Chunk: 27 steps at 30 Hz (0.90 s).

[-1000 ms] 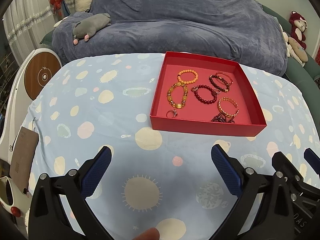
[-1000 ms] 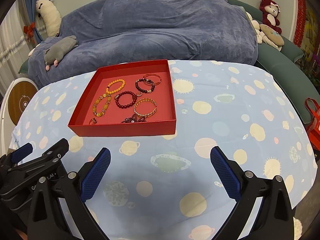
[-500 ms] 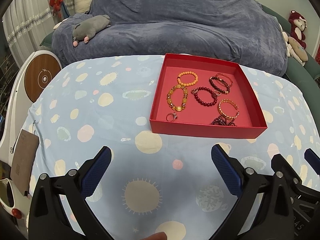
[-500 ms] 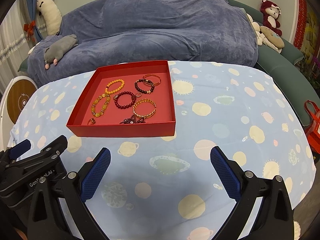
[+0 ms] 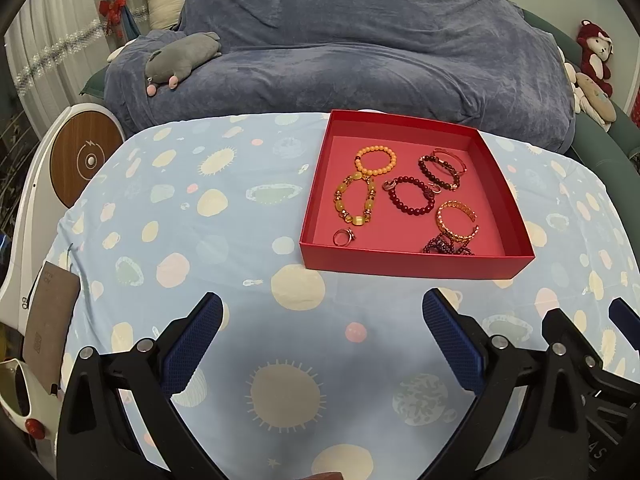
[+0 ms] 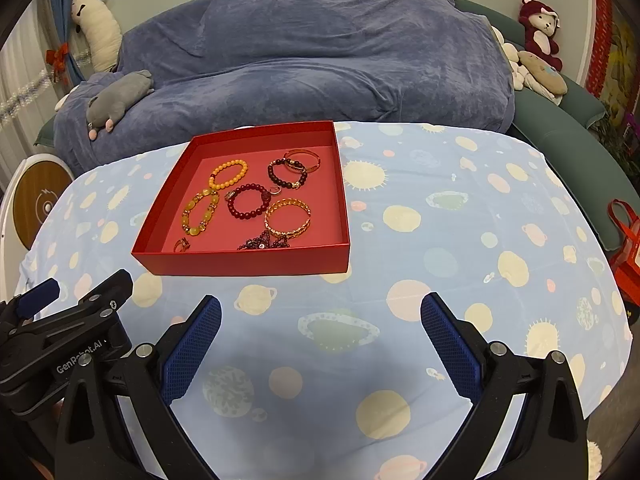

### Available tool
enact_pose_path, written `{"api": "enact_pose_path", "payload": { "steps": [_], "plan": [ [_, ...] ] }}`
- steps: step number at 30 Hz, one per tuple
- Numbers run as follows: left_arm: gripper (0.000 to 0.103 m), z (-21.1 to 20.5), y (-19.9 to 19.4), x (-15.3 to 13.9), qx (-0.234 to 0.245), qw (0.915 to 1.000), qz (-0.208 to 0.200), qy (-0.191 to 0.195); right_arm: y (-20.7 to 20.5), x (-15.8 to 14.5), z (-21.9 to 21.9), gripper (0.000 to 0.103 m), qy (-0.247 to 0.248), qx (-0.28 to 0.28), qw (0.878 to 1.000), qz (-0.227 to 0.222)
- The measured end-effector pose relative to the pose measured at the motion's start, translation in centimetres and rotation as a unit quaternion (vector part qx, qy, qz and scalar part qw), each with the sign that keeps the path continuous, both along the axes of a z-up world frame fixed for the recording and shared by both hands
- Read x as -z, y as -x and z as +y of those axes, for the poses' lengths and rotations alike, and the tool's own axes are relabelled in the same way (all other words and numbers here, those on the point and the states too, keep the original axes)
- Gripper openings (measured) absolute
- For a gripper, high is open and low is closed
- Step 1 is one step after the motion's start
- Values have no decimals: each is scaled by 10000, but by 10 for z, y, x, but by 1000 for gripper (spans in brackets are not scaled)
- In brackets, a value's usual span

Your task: Organize jewelry

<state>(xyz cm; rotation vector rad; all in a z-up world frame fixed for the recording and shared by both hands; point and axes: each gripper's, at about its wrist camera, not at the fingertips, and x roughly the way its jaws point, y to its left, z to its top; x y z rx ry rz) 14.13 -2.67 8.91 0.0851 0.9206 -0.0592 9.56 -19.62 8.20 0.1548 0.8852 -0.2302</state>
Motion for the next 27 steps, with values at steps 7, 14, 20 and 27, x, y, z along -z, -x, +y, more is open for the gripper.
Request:
{"api": "enact_pose_path", "payload": {
  "steps": [7, 14, 20, 27],
  "plan": [
    [96, 1, 1, 2, -20, 10000, 1, -27, 0, 0, 0, 96, 4, 4, 10000, 4],
    [96, 2, 3, 5, -80, 10000, 28, -40, 0, 0, 0, 96, 0, 1, 10000, 10],
    [95, 4, 4, 5, -76, 10000, 19, -46, 0, 0, 1, 96, -1, 1, 10000, 7],
    [95, 4, 4, 5, -78, 10000, 20, -48, 0, 0, 1, 96, 12, -2, 10000, 4]
  ]
}}
